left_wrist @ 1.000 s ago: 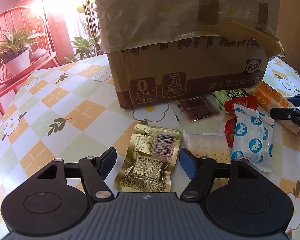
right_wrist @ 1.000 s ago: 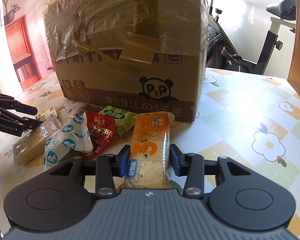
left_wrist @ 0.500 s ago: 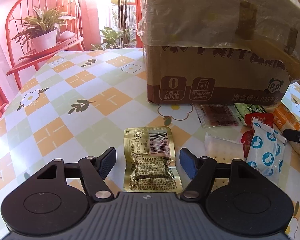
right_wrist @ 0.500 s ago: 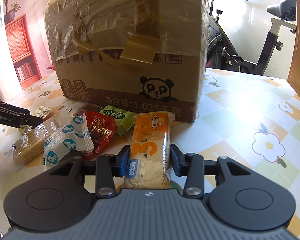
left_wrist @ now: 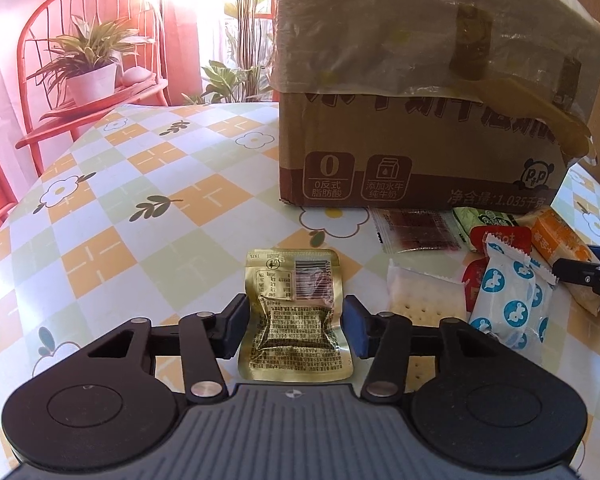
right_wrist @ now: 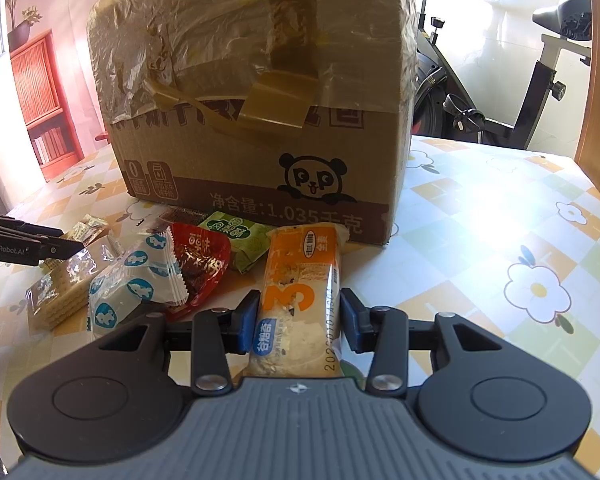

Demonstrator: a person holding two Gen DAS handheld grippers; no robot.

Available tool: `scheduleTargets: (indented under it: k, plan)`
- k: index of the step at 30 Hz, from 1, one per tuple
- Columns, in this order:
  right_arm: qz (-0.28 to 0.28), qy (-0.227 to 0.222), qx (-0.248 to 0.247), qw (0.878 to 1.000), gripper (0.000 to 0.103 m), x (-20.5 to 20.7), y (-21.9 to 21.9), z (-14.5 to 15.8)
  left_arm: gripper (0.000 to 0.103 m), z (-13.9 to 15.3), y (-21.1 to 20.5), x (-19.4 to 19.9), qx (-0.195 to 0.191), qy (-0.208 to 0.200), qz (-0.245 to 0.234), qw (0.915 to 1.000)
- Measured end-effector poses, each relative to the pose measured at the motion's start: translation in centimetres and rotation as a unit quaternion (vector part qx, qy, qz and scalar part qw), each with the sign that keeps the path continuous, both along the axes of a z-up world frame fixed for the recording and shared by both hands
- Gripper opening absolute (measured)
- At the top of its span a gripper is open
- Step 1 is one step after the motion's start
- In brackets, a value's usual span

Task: Organize snacks
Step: 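Close the left tool on the gold foil packet while the right tool holds the bread packet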

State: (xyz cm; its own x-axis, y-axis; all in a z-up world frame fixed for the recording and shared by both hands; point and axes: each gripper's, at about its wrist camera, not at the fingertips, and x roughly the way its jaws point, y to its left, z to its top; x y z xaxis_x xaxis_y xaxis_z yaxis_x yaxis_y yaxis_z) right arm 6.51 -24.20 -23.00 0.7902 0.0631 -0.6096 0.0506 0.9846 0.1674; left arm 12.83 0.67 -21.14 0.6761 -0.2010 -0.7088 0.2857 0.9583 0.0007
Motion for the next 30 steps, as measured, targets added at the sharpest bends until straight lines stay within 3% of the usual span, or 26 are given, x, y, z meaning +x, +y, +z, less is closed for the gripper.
scheduleTargets:
  k: [6,22,30]
  plan:
    - [0.000,-0.002,0.001,1.000,0.044,0.0,0.0,0.1,0.043,0.4,0.8,0.2,-0.015,-0.002,0.015,0.9998]
    - [0.004,-0.009,-0.010,1.000,0.039,-0.7,0.3,0.6,0.043,3.6,1.1,-0.8,-0.031,-0.046,0.018,0.9983]
    - [0.063,-0.033,-0.043,0.997,0.039,-3.0,1.8,2.6,0.043,5.5,1.3,-1.3,-0.057,-0.065,0.009,0.9962]
